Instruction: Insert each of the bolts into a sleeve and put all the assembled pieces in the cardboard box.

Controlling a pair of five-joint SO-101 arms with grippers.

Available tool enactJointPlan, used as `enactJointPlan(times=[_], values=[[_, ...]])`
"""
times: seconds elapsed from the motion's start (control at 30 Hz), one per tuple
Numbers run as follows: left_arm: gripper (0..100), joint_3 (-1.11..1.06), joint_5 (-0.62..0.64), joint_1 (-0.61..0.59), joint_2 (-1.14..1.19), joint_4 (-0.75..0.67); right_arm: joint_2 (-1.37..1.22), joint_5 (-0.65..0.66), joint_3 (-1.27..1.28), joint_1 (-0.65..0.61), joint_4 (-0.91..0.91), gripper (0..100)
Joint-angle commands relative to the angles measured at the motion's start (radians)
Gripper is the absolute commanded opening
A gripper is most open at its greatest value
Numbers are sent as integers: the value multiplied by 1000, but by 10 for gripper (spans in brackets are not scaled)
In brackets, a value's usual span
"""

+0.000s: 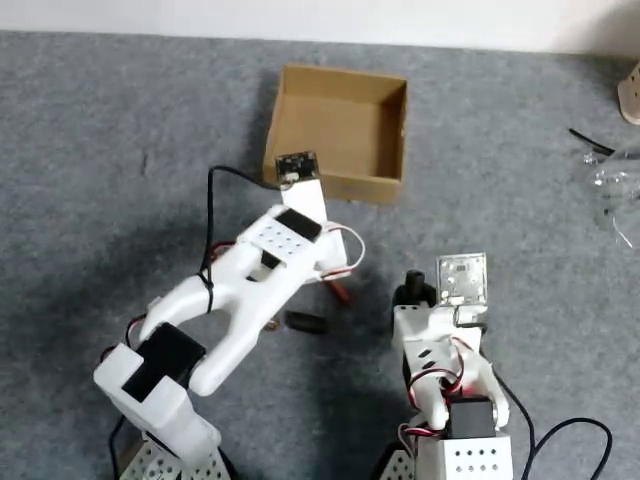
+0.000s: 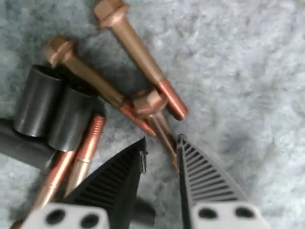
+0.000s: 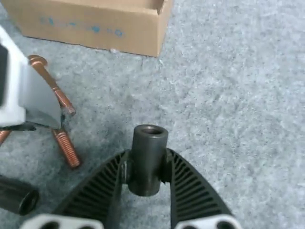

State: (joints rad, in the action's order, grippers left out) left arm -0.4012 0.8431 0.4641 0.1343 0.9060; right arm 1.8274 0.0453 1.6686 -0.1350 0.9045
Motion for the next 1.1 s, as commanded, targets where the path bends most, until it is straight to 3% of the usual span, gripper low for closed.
enactJointPlan(times=[0.0, 0.37, 0.63, 1.07], values=[[108, 44, 6, -44, -7, 9, 10, 11, 25, 10, -36, 4], [105, 82, 8, -61, -5, 12, 10, 11, 27, 8, -36, 4], [105, 81, 8, 21, -4, 6, 10, 11, 27, 8, -36, 4], [105, 81, 68, 19, 16, 12, 10, 11, 27, 8, -36, 4]])
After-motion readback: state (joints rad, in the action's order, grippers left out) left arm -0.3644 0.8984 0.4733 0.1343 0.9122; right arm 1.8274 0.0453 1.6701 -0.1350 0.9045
